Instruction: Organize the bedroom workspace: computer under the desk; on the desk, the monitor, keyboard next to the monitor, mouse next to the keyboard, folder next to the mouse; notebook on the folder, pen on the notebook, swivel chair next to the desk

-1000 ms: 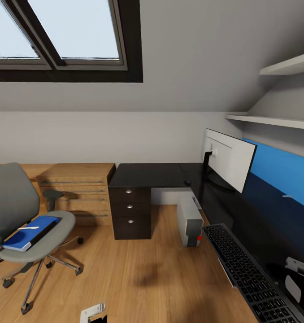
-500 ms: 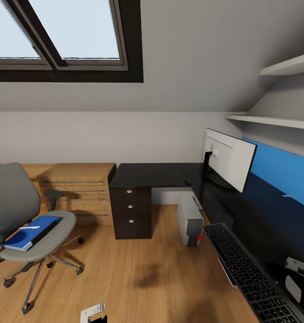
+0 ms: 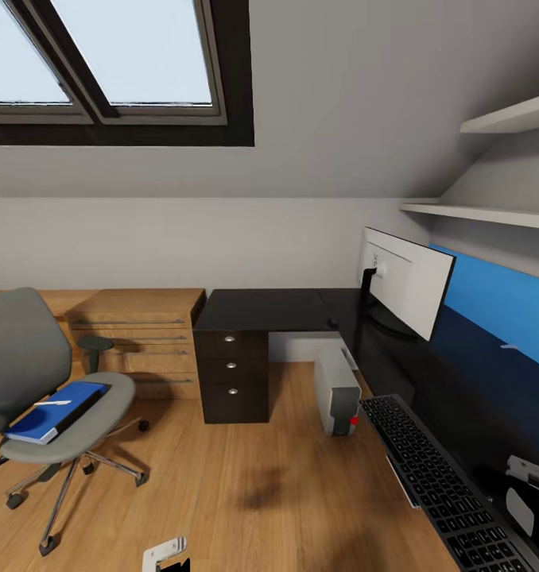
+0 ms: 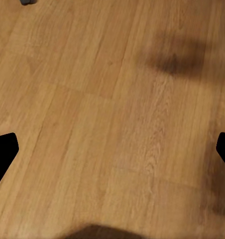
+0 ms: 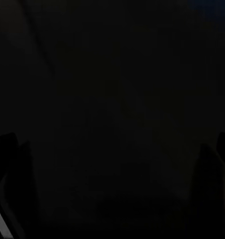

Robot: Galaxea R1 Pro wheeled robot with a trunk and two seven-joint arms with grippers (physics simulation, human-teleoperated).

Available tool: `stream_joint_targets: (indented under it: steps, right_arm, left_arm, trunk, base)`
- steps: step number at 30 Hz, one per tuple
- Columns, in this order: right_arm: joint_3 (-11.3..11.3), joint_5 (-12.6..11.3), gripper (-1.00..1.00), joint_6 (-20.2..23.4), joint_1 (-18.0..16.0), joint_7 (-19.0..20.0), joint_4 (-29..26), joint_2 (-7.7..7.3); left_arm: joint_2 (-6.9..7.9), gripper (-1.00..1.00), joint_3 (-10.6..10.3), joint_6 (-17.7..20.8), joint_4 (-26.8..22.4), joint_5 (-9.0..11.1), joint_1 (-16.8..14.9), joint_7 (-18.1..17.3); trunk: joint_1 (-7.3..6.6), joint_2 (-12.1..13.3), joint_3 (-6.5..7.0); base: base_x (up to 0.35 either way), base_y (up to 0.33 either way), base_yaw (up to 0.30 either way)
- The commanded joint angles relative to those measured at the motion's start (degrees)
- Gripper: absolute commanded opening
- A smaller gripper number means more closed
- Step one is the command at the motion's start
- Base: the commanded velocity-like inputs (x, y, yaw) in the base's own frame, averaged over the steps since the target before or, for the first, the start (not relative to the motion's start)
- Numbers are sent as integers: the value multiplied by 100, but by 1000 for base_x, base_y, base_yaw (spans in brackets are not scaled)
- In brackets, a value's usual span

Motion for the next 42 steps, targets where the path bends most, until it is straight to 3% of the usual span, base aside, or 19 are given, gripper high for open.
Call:
stream_joint_targets:
  steps: [1,31,42]
  right_arm:
    - [15,26,100,57,2,-13,189,2]
    - [10,26,100,57,2,-12,182,-3]
    - [0,12,100,65,2,-32,-168,-9]
  left_arm:
    - [-5,100,30,-16,2,6,-3,2]
    - [-6,100,30,-16,2,6,-3,8]
    - [4,100,30,-16,2,6,-3,19]
  trunk:
    - [-1,-3,-7]
    - [-1,-3,-7]
    - [-1,-3,-7]
  base:
    - [-62,0,0]
    - [-16,0,0]
    - [0,0,0]
